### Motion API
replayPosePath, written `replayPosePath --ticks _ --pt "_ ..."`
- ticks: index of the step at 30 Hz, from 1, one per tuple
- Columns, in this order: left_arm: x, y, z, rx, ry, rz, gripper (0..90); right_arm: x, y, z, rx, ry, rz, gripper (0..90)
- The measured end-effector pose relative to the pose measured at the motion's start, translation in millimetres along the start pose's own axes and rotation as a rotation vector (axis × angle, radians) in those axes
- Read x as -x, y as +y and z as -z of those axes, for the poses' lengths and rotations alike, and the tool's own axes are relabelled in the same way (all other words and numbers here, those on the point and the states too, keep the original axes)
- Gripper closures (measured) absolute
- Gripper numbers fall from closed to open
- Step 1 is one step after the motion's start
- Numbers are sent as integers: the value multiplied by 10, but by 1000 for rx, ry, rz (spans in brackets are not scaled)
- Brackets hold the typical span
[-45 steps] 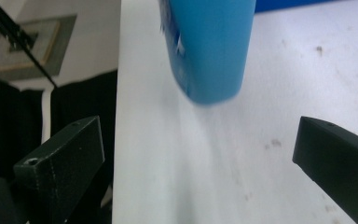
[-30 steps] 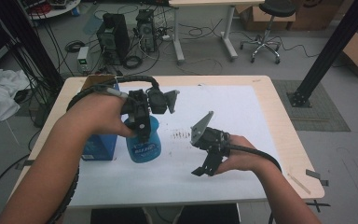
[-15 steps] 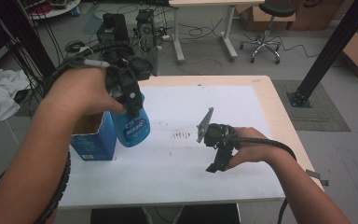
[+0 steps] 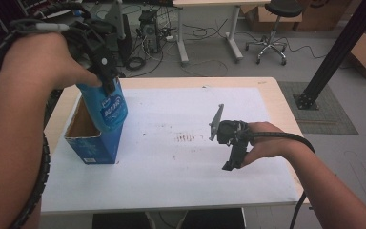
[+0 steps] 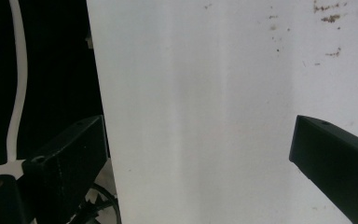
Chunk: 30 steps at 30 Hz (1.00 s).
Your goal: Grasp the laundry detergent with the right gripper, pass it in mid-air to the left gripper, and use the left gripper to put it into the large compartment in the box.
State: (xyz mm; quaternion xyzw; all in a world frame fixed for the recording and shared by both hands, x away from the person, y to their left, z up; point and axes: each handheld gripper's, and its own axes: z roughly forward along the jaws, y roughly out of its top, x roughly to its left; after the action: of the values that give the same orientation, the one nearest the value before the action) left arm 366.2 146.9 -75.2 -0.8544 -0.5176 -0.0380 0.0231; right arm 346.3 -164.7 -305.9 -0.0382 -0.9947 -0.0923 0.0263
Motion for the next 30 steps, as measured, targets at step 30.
replayPosePath --ticks 30 --pt "-830 30 -330 -48 -37 360 386 85 -105 -30 -25 -8 -20 33"
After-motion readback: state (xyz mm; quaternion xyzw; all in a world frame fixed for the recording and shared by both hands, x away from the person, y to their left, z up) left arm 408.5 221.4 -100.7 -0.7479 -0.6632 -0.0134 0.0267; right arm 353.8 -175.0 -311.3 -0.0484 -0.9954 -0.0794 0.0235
